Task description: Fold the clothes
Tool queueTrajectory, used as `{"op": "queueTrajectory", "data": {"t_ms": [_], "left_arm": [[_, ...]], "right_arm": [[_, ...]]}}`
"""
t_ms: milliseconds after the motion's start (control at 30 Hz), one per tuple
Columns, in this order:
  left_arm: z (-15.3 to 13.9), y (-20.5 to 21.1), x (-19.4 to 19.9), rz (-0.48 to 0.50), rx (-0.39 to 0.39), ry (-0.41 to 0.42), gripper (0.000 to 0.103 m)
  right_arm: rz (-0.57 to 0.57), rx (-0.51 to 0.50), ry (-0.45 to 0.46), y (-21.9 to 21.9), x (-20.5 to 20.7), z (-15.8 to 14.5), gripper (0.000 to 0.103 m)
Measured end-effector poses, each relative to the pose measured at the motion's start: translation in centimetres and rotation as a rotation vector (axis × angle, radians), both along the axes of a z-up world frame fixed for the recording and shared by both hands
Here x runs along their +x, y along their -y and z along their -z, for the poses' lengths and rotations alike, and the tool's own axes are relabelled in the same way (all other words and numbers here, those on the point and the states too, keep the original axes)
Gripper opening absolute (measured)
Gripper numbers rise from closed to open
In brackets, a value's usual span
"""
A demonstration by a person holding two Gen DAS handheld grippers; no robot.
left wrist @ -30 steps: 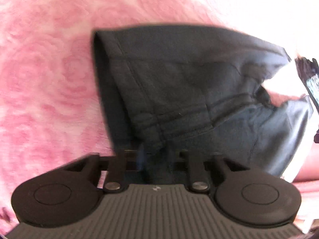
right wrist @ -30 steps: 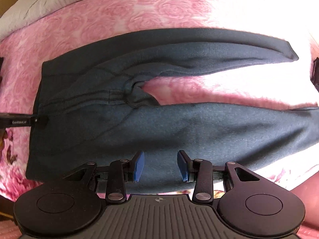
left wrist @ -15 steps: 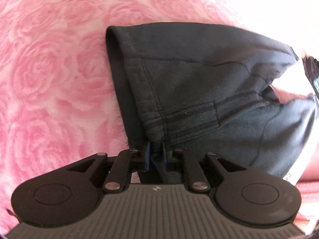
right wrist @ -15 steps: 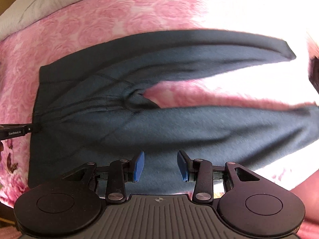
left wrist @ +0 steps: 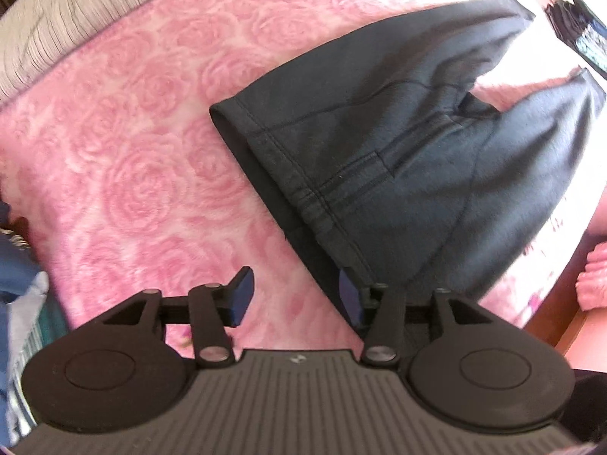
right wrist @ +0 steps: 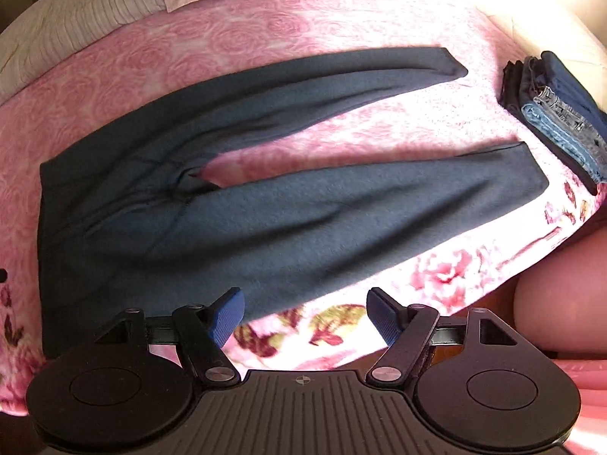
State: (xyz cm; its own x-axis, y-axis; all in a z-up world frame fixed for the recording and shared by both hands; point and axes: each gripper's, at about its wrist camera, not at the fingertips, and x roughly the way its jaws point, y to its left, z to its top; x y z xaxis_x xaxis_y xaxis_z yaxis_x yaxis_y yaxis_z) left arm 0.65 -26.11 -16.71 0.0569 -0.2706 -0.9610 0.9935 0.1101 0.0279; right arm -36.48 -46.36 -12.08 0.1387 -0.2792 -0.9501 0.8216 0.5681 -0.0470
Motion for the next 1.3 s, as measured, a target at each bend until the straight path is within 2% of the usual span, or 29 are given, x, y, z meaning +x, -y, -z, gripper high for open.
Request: {"op": "queueTrajectory", "data": {"t_ms": [133,300,567,667,833,1300], "left_arm": [[-2.1,-1.0,-2.7,0.034,-0.006,0.05,0.051],[-4.2,-2.5,-7.0,0.117,-0.015,0.09,0.065],[-6.4,-3.5,-11.8,0.196,-0.042,0.101,0.067],[-6.7,-3.3,-12.5,0.225,-0.051,0.1,0.073],[-6.9,-3.0,-13.1,0.241,-0.055,0.11,0.074],[-4.6,-5.2,-13.4,0.205,-0.019,0.109,0.076]], "right_arm": [[-0.031,0.021,0.013,0.1,-1.4,-0.6,0.074],[-0.081,0.014,0.015,-0.5,-2.8,-1.6,0.074],[-0.127,-0.028,0.041,-1.8,-4.6,-3.0,0.074],[-0.124,-0.022,0.06,-2.0,-5.2,-3.1,0.074],[-0.114,-0.011,0.069,-2.5,-5.9,-3.1,0.074],[-0.159,0.032,-0.001,-2.7,-7.1,-0.7,0.074]]}}
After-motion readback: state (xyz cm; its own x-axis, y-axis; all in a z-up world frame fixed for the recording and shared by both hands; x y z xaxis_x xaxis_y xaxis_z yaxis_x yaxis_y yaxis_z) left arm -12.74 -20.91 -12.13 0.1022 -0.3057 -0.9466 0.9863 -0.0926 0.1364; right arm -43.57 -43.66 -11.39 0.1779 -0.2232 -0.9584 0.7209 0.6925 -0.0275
